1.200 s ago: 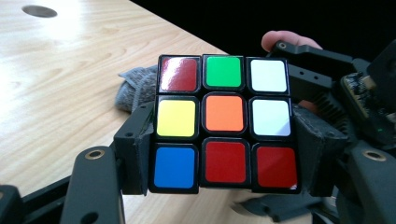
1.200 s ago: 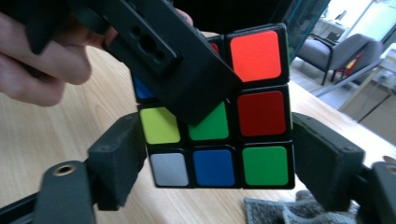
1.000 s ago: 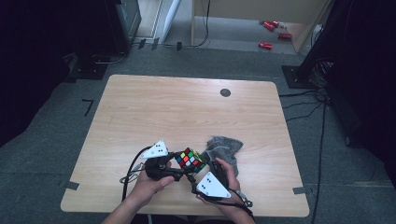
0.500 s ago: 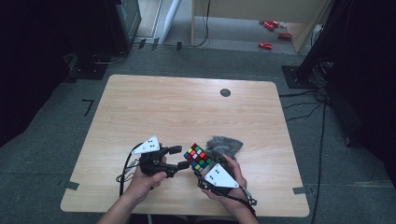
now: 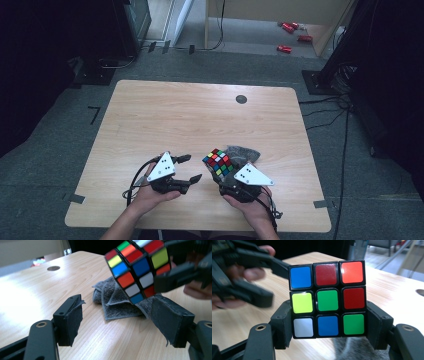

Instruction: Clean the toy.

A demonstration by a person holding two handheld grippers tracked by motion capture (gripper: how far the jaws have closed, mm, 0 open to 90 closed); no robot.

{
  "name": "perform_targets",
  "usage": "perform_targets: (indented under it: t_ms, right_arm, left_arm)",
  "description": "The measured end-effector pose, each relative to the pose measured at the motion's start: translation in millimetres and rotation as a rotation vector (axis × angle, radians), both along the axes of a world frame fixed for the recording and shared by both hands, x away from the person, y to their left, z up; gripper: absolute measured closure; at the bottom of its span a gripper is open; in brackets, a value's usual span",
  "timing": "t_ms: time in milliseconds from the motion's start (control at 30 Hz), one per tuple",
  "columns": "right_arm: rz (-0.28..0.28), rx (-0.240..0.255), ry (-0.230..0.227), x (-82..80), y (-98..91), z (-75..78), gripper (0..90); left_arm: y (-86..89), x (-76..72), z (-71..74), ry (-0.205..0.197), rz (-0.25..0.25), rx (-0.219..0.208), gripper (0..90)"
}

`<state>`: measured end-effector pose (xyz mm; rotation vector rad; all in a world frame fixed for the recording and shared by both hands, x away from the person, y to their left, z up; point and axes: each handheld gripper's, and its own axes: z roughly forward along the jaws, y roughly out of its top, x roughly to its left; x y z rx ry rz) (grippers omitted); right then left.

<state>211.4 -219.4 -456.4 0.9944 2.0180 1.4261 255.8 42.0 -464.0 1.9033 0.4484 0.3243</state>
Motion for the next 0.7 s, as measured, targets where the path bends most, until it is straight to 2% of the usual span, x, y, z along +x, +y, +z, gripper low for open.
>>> perform_targets:
  t_ms: [100, 133, 167, 333, 433, 500, 700]
  right_arm:
    - [0.012, 0.035, 0.031, -1.4, 2.8, 4.1, 34.3]
    - [0.017, 0.047, 0.051, -1.7, 3.7, 5.3, 34.3]
    - [0.017, 0.054, 0.068, -1.9, 4.8, 6.4, 34.3]
    - [0.002, 0.095, 0.128, -2.6, 8.0, 8.4, 34.2]
    - [-0.004, 0.104, 0.148, -2.9, 9.9, 8.6, 34.2]
    - [0.001, 0.107, 0.159, -3.6, 11.9, 9.0, 34.2]
    - [0.016, 0.104, 0.188, -4.8, 18.1, 9.2, 34.2]
  left_arm:
    - [-5.7, -6.1, -2.1, -0.061, -0.004, 0.039, 26.6]
    - [-5.7, -6.1, -2.1, -0.061, -0.004, 0.039, 26.6]
    - [-8.9, -9.8, -3.1, -0.105, -0.002, 0.069, 26.6]
    - [-15.8, -17.6, -6.8, -0.214, 0.02, 0.143, 25.7]
    - [-20.3, -21.7, -10.2, -0.263, 0.022, 0.183, 24.9]
    - [-22.6, -23.6, -11.6, -0.284, 0.019, 0.201, 24.1]
    - [-23.8, -26.9, -12.1, -0.328, 0.02, 0.198, 22.6]
